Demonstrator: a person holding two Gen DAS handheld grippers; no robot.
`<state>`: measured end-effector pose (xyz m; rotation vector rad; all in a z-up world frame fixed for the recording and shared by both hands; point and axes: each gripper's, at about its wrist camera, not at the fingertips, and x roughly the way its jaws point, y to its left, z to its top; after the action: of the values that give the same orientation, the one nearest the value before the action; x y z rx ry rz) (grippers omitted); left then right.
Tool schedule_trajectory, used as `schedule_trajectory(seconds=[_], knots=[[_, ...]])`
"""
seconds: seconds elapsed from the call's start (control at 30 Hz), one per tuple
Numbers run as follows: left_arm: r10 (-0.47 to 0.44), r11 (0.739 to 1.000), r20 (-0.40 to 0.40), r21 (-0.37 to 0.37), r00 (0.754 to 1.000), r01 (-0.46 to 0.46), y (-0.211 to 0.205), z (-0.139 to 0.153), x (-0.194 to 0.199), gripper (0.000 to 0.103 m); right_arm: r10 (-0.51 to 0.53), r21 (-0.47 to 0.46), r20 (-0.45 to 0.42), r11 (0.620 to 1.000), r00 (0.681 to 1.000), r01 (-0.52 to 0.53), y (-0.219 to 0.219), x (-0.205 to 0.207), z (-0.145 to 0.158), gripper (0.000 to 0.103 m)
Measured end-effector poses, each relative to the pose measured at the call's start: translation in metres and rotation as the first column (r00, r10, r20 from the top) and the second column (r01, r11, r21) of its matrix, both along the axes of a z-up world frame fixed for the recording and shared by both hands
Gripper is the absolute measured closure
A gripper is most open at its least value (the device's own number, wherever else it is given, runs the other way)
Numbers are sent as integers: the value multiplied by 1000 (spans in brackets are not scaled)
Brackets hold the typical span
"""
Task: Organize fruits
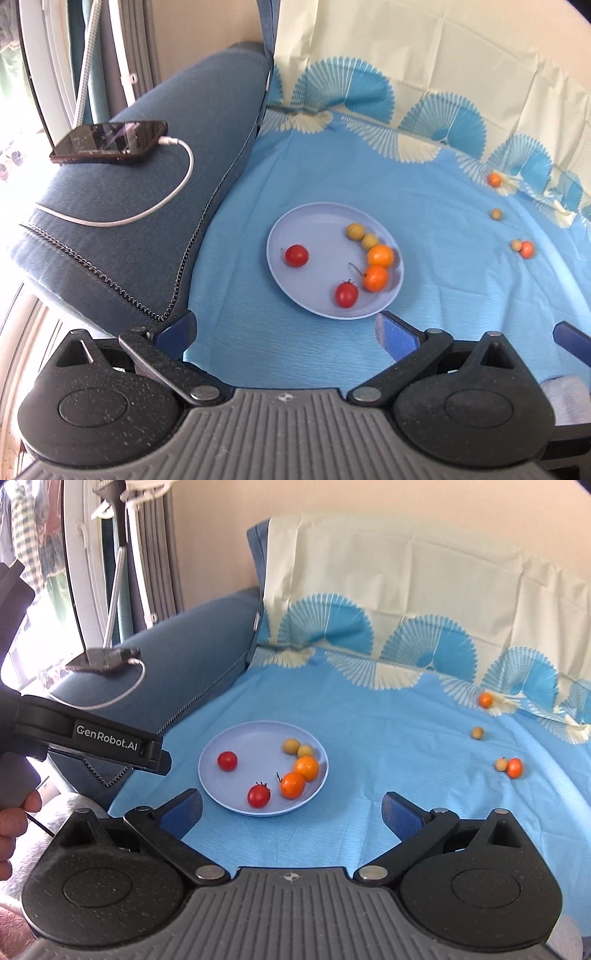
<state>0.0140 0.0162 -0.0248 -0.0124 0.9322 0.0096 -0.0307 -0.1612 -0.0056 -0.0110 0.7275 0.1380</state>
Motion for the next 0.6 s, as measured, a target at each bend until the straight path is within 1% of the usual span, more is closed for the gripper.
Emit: schedule_trajectory(seconds=[0.17,0.37,0.6], knots=[[-13,1000,46,18,999,12,-5,14,-20,0,-22,14,46,1000,999,22,-7,-21,13,1],[-21,1000,65,20,998,20,-7,23,-36,0,-48,34,90,998,995,45,-15,-40,21,1],[-21,1000,94,23,995,19,-6,32,-46,0,-45,36,121,999,992,41,-14,-49,28,1]])
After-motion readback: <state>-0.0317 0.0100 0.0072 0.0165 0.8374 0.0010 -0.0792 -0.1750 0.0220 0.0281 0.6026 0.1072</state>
